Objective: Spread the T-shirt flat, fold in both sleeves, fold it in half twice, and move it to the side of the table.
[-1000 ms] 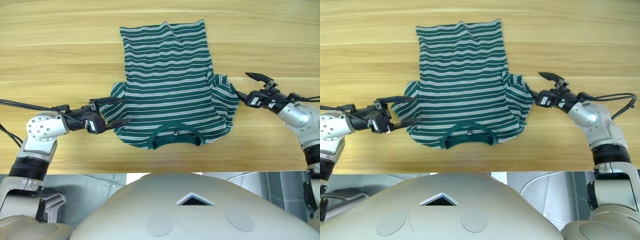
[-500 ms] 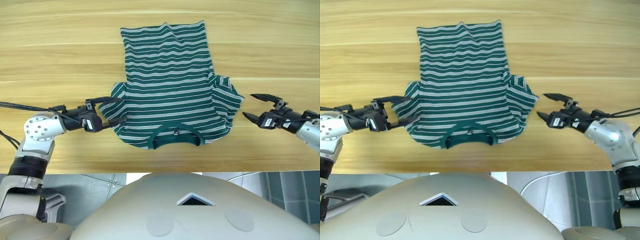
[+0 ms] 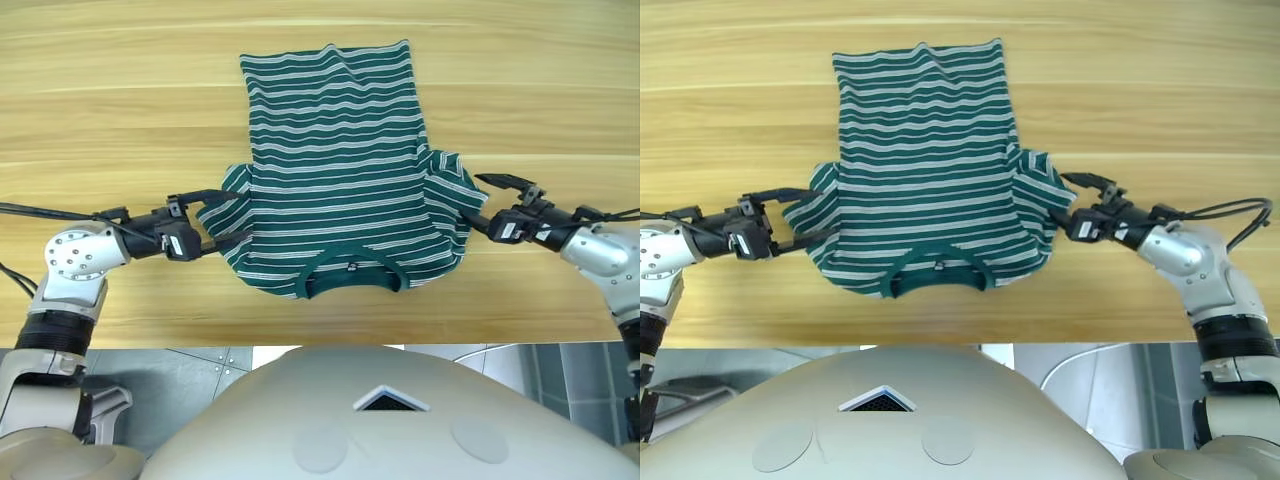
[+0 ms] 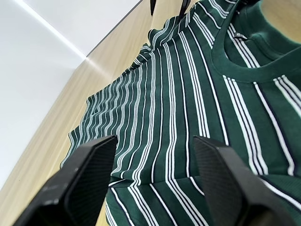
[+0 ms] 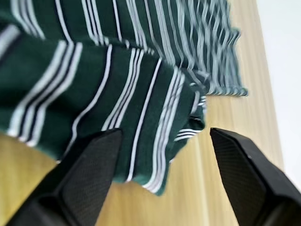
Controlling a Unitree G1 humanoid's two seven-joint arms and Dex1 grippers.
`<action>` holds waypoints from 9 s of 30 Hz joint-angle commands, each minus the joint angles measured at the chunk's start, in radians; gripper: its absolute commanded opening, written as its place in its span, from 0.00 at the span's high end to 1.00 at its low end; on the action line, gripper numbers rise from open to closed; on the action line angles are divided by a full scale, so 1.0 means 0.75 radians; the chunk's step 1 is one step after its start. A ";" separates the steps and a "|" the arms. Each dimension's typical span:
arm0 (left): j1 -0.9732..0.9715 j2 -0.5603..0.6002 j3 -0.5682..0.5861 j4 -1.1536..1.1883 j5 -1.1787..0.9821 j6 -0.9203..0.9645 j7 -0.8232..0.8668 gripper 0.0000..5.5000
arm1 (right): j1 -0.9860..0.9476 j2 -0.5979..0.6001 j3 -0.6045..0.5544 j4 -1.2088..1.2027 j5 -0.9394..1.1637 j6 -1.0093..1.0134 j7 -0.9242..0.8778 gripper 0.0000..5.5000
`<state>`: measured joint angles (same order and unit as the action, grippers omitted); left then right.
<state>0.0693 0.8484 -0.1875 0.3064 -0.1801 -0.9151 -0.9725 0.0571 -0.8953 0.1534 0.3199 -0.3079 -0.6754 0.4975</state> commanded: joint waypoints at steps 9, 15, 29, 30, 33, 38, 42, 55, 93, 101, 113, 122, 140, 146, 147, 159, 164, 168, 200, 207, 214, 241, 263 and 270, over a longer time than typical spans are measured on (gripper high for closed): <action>-0.019 -0.010 0.001 -0.007 0.018 0.000 -0.014 0.46 | 0.105 -0.105 0.044 0.012 0.049 -0.060 0.112 0.37; -0.042 -0.014 0.003 0.015 0.031 0.002 -0.012 0.46 | 0.267 -0.188 -0.034 -0.213 0.299 -0.124 0.209 0.37; 0.079 0.151 0.106 -0.087 -0.115 0.080 -0.119 0.42 | 0.162 -0.099 -0.235 -0.153 0.268 -0.050 0.075 0.37; 0.077 0.174 0.122 -0.074 -0.095 0.089 -0.121 0.40 | 0.175 -0.096 -0.254 -0.157 0.271 -0.050 0.070 0.37; 0.028 0.216 0.157 0.007 0.090 0.102 -0.061 0.32 | 0.193 -0.080 -0.281 -0.170 0.259 -0.042 0.056 0.37; 0.016 0.219 0.177 0.040 0.396 0.088 0.093 0.20 | 0.197 -0.056 -0.272 -0.169 0.225 -0.035 0.048 0.37; 0.020 0.205 0.146 0.041 0.527 0.076 0.172 0.15 | 0.202 -0.038 -0.273 -0.181 0.219 -0.028 0.052 0.37; -0.020 0.229 0.056 0.072 0.683 0.049 0.263 0.40 | 0.214 -0.011 -0.260 -0.198 0.209 -0.032 0.062 0.37; -0.125 0.230 -0.027 0.067 0.636 -0.001 0.381 0.99 | 0.214 -0.004 -0.233 -0.196 0.219 -0.045 0.082 0.37; -0.126 0.245 -0.023 -0.078 0.607 0.023 0.350 0.99 | 0.210 0.008 -0.226 -0.220 0.214 -0.036 0.093 0.37; -0.242 0.165 -0.092 -0.164 0.639 0.079 0.296 0.99 | 0.201 0.021 -0.214 -0.231 0.207 -0.039 0.099 0.37; -0.356 0.055 -0.180 -0.142 0.713 0.115 0.281 0.99 | 0.186 0.029 -0.202 -0.229 0.206 -0.039 0.099 0.37; -0.450 -0.123 -0.332 -0.111 0.765 0.170 0.258 0.99 | 0.181 0.030 -0.194 -0.234 0.208 -0.042 0.100 0.37; -0.461 -0.175 -0.368 -0.054 0.816 0.180 0.277 0.99 | 0.178 0.027 -0.195 -0.239 0.210 -0.044 0.102 0.37; -0.464 -0.183 -0.376 -0.045 0.820 0.183 0.275 0.99 | 0.178 0.025 -0.196 -0.241 0.211 -0.044 0.103 0.37; -0.417 -0.230 -0.417 -0.048 0.710 0.210 0.227 0.91 | 0.172 0.031 -0.191 -0.249 0.228 -0.034 0.114 0.37; -0.401 -0.212 -0.341 -0.130 0.604 0.228 0.251 0.76 | 0.169 0.039 -0.190 -0.257 0.241 -0.021 0.115 0.37; -0.337 -0.168 -0.247 -0.212 0.450 0.232 0.261 0.64 | 0.171 0.043 -0.188 -0.258 0.245 -0.017 0.116 0.37; 0.123 -0.024 -0.099 -0.215 0.186 0.177 0.166 0.03 | 0.225 0.034 -0.234 -0.280 0.251 -0.011 0.109 0.37; 0.159 -0.034 -0.103 -0.272 0.166 0.186 0.156 0.03 | 0.217 0.031 -0.234 -0.281 0.256 -0.005 0.114 0.37; 0.232 -0.027 -0.115 -0.403 0.114 0.192 0.132 0.03 | 0.224 0.030 -0.237 -0.286 0.256 -0.005 0.114 0.37; 0.273 -0.039 -0.179 -0.336 0.140 0.191 0.048 0.03 | 0.293 -0.023 -0.277 -0.282 0.299 -0.015 0.187 0.37; 0.242 -0.054 -0.151 -0.306 0.163 0.184 0.059 0.03 | 0.333 -0.093 -0.230 -0.048 -0.036 0.037 0.085 0.37; 0.250 -0.059 -0.158 -0.313 0.160 0.174 0.058 0.03 | 0.302 -0.079 -0.164 -0.072 -0.034 0.045 0.068 0.37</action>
<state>0.2642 0.8030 -0.3031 0.0806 -0.0648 -0.7823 -0.9255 0.2659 -0.9658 -0.0095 0.2695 -0.3017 -0.6597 0.5238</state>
